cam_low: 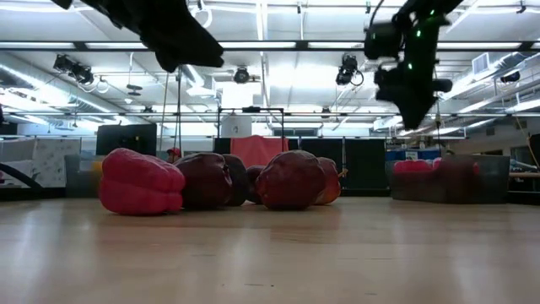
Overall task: Sort produce into baskets
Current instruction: Put the red bell pepper into the right black transparent bin
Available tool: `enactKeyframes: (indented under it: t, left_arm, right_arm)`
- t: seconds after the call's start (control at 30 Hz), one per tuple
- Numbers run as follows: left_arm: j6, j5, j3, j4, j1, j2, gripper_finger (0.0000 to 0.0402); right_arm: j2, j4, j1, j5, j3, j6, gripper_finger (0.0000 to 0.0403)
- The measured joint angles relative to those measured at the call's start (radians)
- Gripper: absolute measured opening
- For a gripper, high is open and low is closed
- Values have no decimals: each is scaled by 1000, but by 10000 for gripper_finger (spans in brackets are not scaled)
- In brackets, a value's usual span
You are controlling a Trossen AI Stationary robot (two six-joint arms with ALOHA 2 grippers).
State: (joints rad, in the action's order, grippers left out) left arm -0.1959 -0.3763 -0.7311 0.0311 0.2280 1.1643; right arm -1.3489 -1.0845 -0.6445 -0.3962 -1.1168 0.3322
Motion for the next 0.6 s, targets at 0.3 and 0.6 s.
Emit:
enactKeyframes:
  t: [0.3,0.6]
  left_arm:
    - [-97,-199,0,13,114,-47,165]
    - [-270,-448,0,24,299,7,165]
  right_arm:
    - [57,270,328,138,0,84,125]
    - [-147,385,618,104,0,29,125]
